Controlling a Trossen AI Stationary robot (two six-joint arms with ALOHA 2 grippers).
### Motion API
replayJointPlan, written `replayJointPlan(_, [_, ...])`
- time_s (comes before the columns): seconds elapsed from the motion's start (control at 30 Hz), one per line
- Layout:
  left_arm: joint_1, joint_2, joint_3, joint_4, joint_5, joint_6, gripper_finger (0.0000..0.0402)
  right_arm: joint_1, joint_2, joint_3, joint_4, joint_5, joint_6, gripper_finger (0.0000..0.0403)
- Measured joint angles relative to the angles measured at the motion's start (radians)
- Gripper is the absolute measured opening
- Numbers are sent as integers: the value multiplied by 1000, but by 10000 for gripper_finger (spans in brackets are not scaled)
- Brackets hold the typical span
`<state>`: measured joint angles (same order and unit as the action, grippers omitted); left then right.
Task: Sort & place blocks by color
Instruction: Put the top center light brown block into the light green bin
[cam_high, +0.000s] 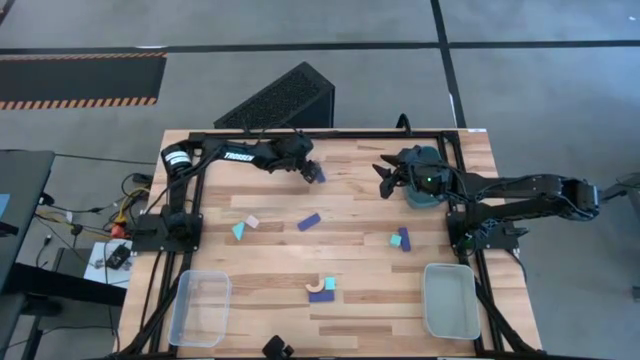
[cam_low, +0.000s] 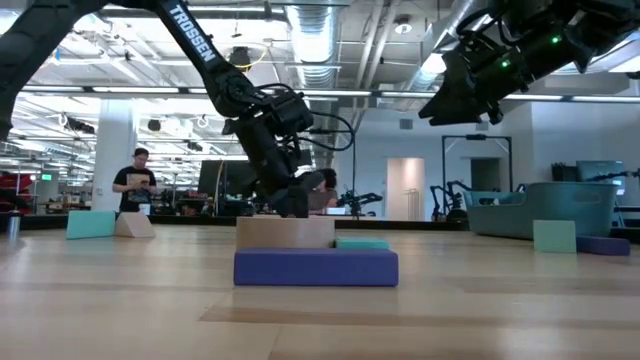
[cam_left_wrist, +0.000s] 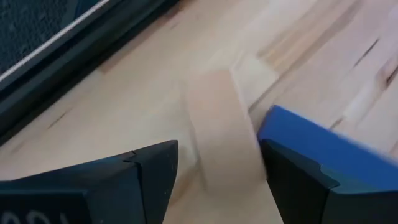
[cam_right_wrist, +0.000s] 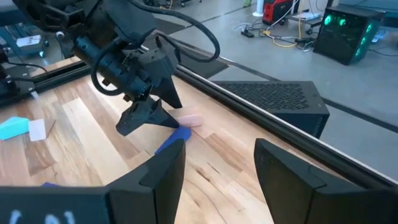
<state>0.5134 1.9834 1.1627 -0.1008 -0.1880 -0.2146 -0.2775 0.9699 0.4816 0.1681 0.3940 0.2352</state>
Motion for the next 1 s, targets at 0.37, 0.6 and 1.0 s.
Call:
replayJointPlan(0.37, [2, 13, -1, -10, 0, 96, 119, 0, 0, 0, -6, -1, -7, 212])
replayJointPlan(0.6, [1, 13, -1, -9, 0, 155, 102, 2, 0, 0, -4, -3, -1, 209])
replayJointPlan(1.0, [-69, -46, -67, -20, -187, 196, 104, 3, 0, 0, 103, -82, 58, 209])
